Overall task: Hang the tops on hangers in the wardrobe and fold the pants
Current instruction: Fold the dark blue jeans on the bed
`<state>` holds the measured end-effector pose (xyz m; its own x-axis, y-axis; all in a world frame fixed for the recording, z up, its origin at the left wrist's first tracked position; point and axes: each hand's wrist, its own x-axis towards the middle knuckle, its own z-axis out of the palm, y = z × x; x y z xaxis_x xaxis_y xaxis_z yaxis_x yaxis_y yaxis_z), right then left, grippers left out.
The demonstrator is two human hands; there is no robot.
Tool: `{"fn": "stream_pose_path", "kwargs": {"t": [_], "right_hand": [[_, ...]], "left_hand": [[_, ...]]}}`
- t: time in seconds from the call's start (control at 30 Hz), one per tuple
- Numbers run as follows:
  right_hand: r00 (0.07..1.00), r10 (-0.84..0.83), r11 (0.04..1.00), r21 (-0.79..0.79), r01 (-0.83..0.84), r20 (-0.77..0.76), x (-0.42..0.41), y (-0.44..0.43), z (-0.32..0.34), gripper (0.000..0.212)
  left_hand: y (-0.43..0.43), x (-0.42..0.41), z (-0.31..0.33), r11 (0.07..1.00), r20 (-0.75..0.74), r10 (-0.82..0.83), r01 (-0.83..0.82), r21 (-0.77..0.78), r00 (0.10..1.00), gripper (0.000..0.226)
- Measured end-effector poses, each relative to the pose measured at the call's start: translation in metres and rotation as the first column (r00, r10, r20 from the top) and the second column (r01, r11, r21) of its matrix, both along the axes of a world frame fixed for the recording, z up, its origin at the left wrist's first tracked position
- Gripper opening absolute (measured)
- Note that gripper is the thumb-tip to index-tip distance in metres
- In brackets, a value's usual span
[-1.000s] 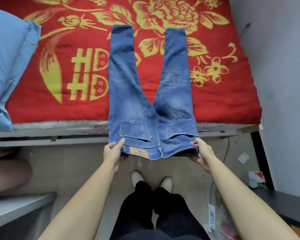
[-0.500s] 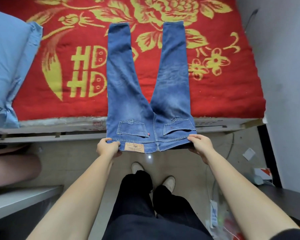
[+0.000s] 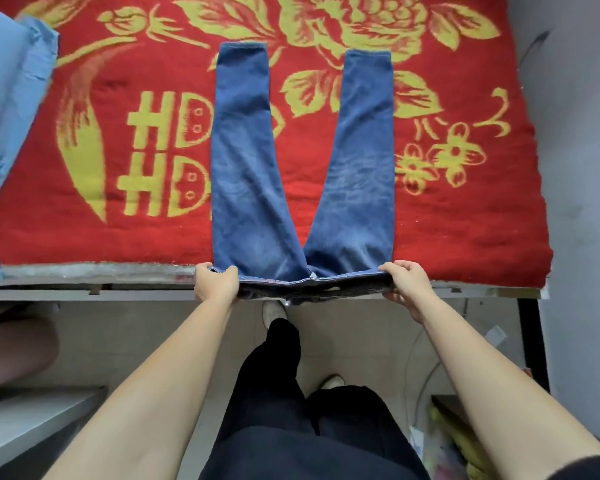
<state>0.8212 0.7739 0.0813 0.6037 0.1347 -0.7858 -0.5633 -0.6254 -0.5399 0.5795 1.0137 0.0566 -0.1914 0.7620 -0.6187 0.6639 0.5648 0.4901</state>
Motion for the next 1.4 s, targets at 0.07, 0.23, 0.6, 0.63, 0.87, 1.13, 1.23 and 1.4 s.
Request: {"fn": "stream_pose_path", "kwargs": {"t": [0.07, 0.23, 0.6, 0.63, 0.87, 1.13, 1.23, 1.4], "right_hand": [[0.998, 0.056, 0.998, -0.028, -0.057, -0.026, 0.016, 0.024, -0.001, 0.011], [0.932, 0.214, 0.952, -0.153, -0.266, -0.291, 0.016, 0.045, -0.015, 0.012], [0.523, 0.661, 0.596, -0.047, -0.802, -0.539, 0.046, 0.010, -0.071, 0.021], [0.550, 0.710, 0.578, -0.082, -0.812, -0.441, 0.055, 0.008, -0.083, 0.019], [0.899, 0.436, 0.893, -0.101, -0.438, -0.043, 0.133, 0.005, -0.134, 0.049], [0.916, 0.400, 0.915, -0.039, -0.400, -0.011, 0.167, 0.022, -0.170, 0.067], [0.930, 0.367, 0.930, -0.027, -0.367, -0.016, 0.166, 0.022, -0.183, 0.061], [0.932, 0.359, 0.932, 0.055, -0.357, -0.040, 0.163, 0.017, -0.200, 0.043]], "left_hand": [[0.023, 0.015, -0.005, 1.000, -0.031, -0.023, 0.023, -0.007, 0.999, 0.042], [0.036, 0.014, -0.025, 0.993, -0.267, -0.111, 0.097, -0.067, 0.957, 0.037], [-0.053, -0.011, -0.048, 0.984, -0.528, -0.160, 0.092, -0.154, 0.834, 0.048], [-0.068, -0.008, -0.053, 0.983, -0.542, -0.174, 0.115, -0.141, 0.822, 0.051], [-0.171, 0.081, -0.103, 0.887, -0.260, -0.459, 0.456, -0.075, 0.849, 0.045], [-0.240, 0.167, -0.177, 0.686, -0.112, -0.727, 0.705, -0.181, 0.678, 0.049], [-0.253, 0.185, -0.200, 0.669, -0.143, -0.742, 0.717, -0.194, 0.654, 0.050], [-0.269, 0.204, -0.230, 0.725, -0.256, -0.687, 0.669, -0.164, 0.681, 0.059]]}}
